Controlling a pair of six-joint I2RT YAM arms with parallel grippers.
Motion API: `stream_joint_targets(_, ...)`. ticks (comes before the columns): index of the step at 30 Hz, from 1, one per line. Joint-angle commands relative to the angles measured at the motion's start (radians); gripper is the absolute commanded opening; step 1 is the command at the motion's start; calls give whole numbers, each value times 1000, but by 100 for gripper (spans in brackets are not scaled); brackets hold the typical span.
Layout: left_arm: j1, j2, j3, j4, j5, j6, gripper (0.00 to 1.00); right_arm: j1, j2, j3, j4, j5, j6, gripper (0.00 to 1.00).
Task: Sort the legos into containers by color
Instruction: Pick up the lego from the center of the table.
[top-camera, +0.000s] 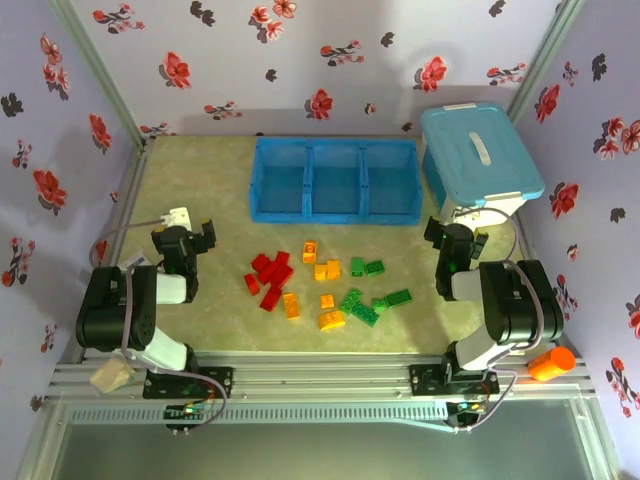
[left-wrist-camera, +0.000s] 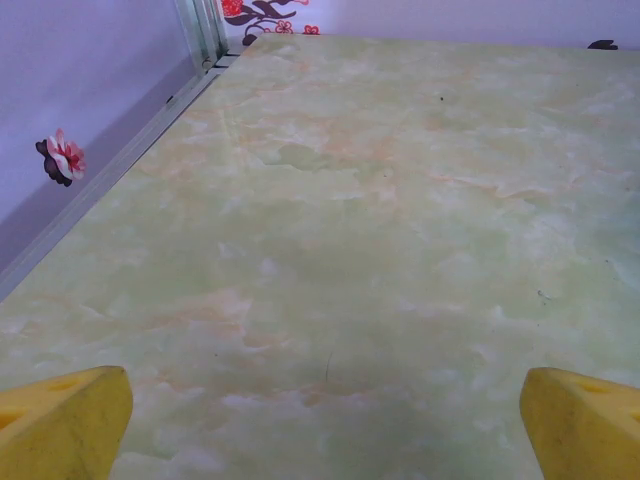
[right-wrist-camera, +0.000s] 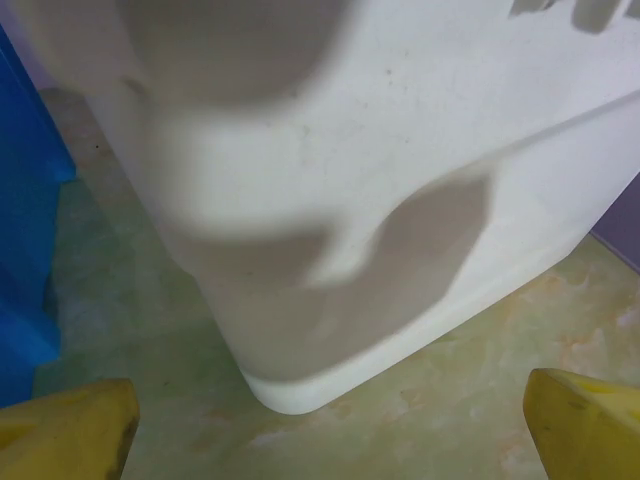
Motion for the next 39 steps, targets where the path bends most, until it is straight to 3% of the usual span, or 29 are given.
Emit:
stream_joint_targets(1, -4, 11, 20, 27, -24, 19, 100, -8, 6, 21, 10, -32, -9, 99)
stream_joint_targets(37, -3, 9, 24, 20, -23, 18, 100, -9, 9, 28, -4, -32, -7, 99)
stream_joint_targets(39, -25, 1, 20, 30, -94, 26, 100, 1, -6, 19, 27, -15, -18, 99)
